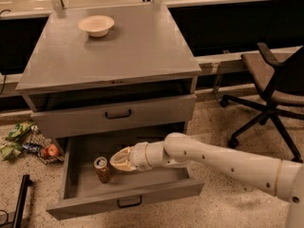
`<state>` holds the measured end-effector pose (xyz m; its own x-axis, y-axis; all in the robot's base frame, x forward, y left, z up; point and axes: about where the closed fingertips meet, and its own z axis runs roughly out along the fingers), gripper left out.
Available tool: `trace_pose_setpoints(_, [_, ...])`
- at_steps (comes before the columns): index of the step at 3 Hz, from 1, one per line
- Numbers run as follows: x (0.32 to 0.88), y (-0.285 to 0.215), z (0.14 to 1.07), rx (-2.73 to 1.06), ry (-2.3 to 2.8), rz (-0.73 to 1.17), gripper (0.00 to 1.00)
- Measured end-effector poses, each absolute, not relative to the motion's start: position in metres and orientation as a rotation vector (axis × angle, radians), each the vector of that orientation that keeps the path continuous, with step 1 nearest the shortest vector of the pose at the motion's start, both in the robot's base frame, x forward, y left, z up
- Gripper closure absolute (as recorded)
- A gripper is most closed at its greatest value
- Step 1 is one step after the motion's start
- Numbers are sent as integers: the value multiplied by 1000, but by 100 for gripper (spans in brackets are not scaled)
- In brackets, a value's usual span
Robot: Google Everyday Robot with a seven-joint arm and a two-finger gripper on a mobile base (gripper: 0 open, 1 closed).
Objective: Place orange can into middle drawer
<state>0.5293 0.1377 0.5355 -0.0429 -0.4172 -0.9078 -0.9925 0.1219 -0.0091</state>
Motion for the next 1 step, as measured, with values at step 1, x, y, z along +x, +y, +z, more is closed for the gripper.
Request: trace_pose_setpoints(1, [524,128,538,-1392,1594,895,86])
